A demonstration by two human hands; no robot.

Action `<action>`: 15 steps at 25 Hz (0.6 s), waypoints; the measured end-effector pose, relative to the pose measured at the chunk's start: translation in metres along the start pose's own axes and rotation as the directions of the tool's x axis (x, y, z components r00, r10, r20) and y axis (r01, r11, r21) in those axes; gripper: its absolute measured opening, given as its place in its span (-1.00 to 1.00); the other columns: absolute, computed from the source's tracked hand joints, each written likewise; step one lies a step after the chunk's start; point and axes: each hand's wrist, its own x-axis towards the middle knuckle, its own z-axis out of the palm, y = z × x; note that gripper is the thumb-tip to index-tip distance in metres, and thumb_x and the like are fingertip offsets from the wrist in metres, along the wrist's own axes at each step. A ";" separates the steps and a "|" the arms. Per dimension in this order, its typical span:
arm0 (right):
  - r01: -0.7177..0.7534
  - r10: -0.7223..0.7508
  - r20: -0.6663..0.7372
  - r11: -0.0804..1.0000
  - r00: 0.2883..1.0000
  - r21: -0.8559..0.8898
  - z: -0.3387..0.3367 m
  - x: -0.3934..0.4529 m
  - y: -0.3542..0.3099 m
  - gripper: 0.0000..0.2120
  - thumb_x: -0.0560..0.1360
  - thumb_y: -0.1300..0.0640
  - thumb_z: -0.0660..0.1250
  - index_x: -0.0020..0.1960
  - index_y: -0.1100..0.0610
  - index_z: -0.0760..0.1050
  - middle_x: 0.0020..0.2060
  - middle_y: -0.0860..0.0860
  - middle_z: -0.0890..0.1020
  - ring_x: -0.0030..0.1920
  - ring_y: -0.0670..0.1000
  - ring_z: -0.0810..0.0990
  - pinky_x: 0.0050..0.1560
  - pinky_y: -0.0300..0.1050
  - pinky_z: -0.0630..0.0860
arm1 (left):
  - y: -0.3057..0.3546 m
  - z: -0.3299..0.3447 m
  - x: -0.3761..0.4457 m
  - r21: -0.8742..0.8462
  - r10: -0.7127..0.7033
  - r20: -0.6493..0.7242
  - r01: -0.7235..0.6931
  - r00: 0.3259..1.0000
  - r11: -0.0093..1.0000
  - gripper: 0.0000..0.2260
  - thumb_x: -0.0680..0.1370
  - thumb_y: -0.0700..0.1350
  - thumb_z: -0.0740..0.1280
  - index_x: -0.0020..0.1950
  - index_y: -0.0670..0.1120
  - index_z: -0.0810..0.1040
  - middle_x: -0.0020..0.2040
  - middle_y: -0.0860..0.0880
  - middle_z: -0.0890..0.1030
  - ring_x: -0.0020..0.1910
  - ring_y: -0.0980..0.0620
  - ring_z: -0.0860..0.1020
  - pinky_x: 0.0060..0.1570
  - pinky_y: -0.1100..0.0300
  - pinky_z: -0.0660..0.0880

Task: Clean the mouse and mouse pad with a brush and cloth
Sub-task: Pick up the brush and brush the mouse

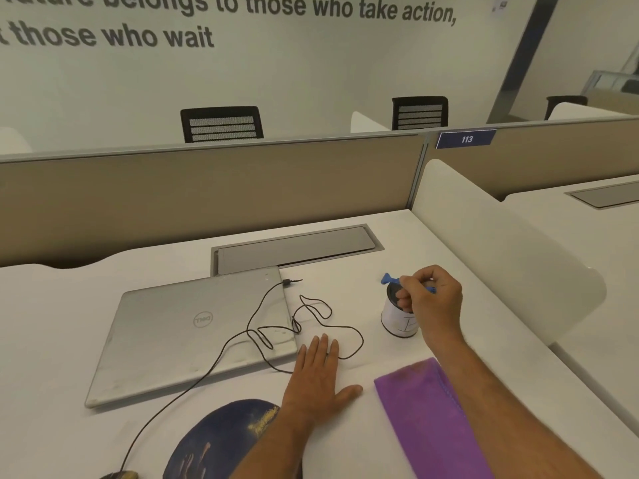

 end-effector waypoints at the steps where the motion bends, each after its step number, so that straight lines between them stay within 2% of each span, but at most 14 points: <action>1: 0.010 -0.012 0.048 0.999 0.999 0.043 0.003 -0.005 -0.002 -0.89 0.42 0.31 0.39 -0.26 0.23 0.49 -0.41 0.23 0.64 -0.47 0.11 0.62 -0.37 -0.01 0.60 | 0.000 -0.001 -0.004 -0.009 0.006 0.009 -0.005 1.000 1.000 0.03 0.33 0.54 -0.34 0.62 -0.09 -0.26 0.61 -0.09 -0.29 0.58 -0.05 -0.33 0.53 -0.01 -0.35; 4: 0.014 -0.040 0.198 0.992 0.979 0.128 0.012 -0.017 -0.003 -0.96 0.48 0.34 0.33 -0.10 0.28 0.56 -0.30 0.26 0.67 -0.33 0.23 0.67 -0.26 0.05 0.64 | 0.004 -0.006 -0.019 -0.013 0.041 0.003 -0.041 0.999 0.999 -0.05 0.40 0.49 -0.24 0.63 -0.08 -0.25 0.59 -0.03 -0.31 0.58 -0.02 -0.32 0.49 0.08 -0.40; 7: 0.014 -0.054 0.304 0.991 0.951 0.132 0.025 -0.030 -0.001 -0.85 0.53 0.29 0.30 0.05 0.28 0.60 -0.20 0.23 0.68 -0.23 0.19 0.70 -0.17 0.04 0.66 | 0.005 -0.010 -0.034 0.000 0.050 -0.005 -0.050 0.999 0.999 -0.15 0.55 0.45 -0.07 0.63 -0.05 -0.24 0.63 -0.04 -0.26 0.58 0.00 -0.32 0.46 0.11 -0.41; 12: 0.025 -0.072 0.365 0.991 0.928 0.131 0.051 -0.063 -0.006 -0.90 0.41 0.30 0.46 -0.08 0.22 0.65 -0.27 0.16 0.70 -0.32 0.15 0.69 -0.26 -0.03 0.65 | -0.008 -0.028 -0.068 -0.053 0.002 -0.051 -0.004 0.999 0.999 -0.15 0.57 0.42 0.06 0.64 -0.02 -0.21 0.64 -0.01 -0.20 0.60 0.02 -0.26 0.51 0.11 -0.32; 15: 0.030 -0.063 0.376 0.995 0.925 0.093 0.069 -0.093 -0.009 -0.92 0.39 0.34 0.44 -0.15 0.22 0.66 -0.34 0.11 0.68 -0.41 0.07 0.62 -0.37 -0.11 0.59 | -0.033 -0.052 -0.097 -0.103 -0.032 -0.117 0.020 0.993 0.995 -0.17 0.58 0.39 0.12 0.65 -0.02 -0.16 0.65 0.01 -0.13 0.61 0.02 -0.16 0.52 0.13 -0.27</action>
